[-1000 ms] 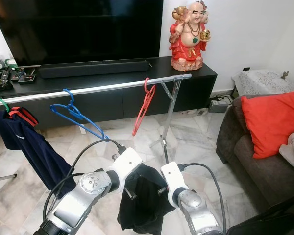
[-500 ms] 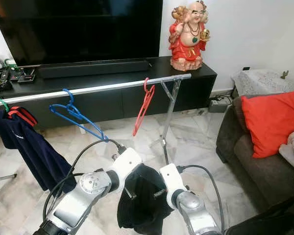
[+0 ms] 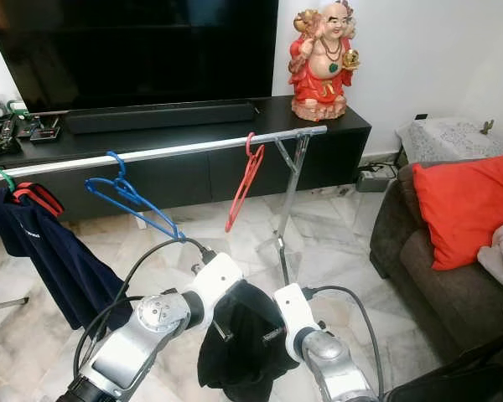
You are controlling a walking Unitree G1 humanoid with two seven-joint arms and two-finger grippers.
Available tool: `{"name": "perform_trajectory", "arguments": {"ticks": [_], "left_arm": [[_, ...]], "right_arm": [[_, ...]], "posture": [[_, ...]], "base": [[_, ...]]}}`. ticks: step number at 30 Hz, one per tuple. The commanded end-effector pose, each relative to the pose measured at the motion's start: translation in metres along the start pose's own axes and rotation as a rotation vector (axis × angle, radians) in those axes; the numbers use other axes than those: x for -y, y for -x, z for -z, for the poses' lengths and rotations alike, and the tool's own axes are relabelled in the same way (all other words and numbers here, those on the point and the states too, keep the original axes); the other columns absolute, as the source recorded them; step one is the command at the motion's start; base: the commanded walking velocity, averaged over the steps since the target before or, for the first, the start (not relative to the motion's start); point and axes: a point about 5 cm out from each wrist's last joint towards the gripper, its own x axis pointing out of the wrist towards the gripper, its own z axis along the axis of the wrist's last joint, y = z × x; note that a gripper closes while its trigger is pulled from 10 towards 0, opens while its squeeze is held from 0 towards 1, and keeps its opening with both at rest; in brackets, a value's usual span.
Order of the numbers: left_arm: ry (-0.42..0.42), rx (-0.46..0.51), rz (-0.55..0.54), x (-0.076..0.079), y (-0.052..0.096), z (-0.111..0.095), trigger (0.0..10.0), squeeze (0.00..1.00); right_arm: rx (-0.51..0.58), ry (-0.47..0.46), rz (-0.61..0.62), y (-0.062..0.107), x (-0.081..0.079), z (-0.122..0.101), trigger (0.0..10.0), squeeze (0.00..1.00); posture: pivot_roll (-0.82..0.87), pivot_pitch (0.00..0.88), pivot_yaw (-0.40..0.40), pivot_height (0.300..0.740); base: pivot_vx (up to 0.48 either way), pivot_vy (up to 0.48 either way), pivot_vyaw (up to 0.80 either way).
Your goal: Hang hanger
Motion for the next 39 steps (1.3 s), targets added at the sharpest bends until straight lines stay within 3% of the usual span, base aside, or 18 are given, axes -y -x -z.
{"name": "perform_trajectory", "arguments": {"ticks": [1, 14, 15, 16, 17, 18, 19, 27, 32, 35, 37, 38, 39], "left_arm": [[-0.015, 0.024, -0.013, -0.004, 0.0, -0.007, 0.0, 0.0], [-0.07, 0.002, 0.011, -0.003, 0.003, -0.002, 0.0, 0.0], [-0.102, -0.007, 0.009, -0.004, 0.003, 0.0, 1.3, 0.0], [-0.102, -0.007, 0.009, -0.004, 0.003, 0.0, 1.3, 0.0], [-0.118, -0.014, 0.002, -0.006, 0.004, 0.002, 10.0, 0.18], [-0.124, -0.019, -0.006, -0.008, 0.004, 0.004, 10.0, 0.64], [-0.123, -0.025, -0.018, -0.01, 0.004, 0.005, 10.0, 1.0], [-0.123, -0.081, 0.014, -0.013, 0.009, 0.017, 10.0, 1.0], [-0.139, -0.067, 0.128, -0.009, 0.018, 0.018, 10.0, 1.0], [-0.138, -0.07, 0.262, -0.006, 0.034, 0.023, 10.0, 1.0], [-0.105, -0.082, 0.193, -0.02, 0.039, 0.029, 10.0, 1.0], [-0.105, -0.082, 0.193, -0.02, 0.039, 0.029, 10.0, 1.0], [-0.081, -0.087, 0.128, -0.029, 0.039, 0.033, 10.0, 0.0]], "right_arm": [[0.002, -0.016, 0.021, 0.0, 0.003, -0.001, 0.0, 0.0], [0.064, -0.043, 0.099, 0.004, 0.017, -0.015, 0.0, 0.0], [0.072, -0.044, 0.111, 0.005, 0.019, -0.018, 0.0, 0.0], [0.072, -0.044, 0.111, 0.005, 0.019, -0.018, 0.0, 0.0], [0.075, -0.045, 0.114, 0.005, 0.02, -0.02, 0.0, 0.0], [0.078, -0.045, 0.115, 0.006, 0.02, -0.021, 0.0, 0.0], [0.082, -0.045, 0.115, 0.006, 0.02, -0.022, 0.0, 0.0], [0.072, -0.041, 0.118, 0.006, 0.02, -0.02, 0.0, 0.0], [0.06, -0.041, 0.121, 0.005, 0.02, -0.019, 0.0, 0.0], [0.052, -0.039, 0.119, 0.004, 0.019, -0.018, 0.0, 0.0], [0.04, -0.042, 0.122, 0.002, 0.02, -0.015, 0.0, 0.0], [0.04, -0.042, 0.122, 0.002, 0.02, -0.015, 0.0, 0.0], [0.03, -0.046, 0.128, 0.001, 0.02, -0.012, 0.0, 0.0]], "posture": [[0.1, 0.049, -0.002, 0.74], [0.1, 0.045, -0.004, 0.74], [0.1, 0.045, -0.004, 0.74], [0.1, 0.045, -0.004, 0.74], [0.1, 0.041, -0.004, 0.74], [0.1, 0.041, -0.004, 0.74], [0.1, 0.04, -0.004, 0.74], [0.09, 0.029, -0.003, 0.74], [0.1, 0.025, -0.004, 0.74], [0.1, 0.028, -0.004, 0.74], [0.1, 0.028, -0.004, 0.74], [0.1, 0.028, -0.004, 0.74], [0.1, 0.031, -0.006, 0.74]], "base": [[0.0, 0.0, 0.0], [0.0, 0.0, 0.0], [0.0, 0.0, 0.0], [0.0, 0.0, 0.0], [0.0, 0.0, 0.0], [0.0, 0.0, 0.0], [0.0, 0.0, 0.0], [0.0, 0.0, 0.0], [0.0, 0.0, 0.0], [0.0, 0.0, 0.0], [0.0, 0.0, 0.0], [0.0, 0.0, 0.0], [0.0, 0.0, 0.0]]}}
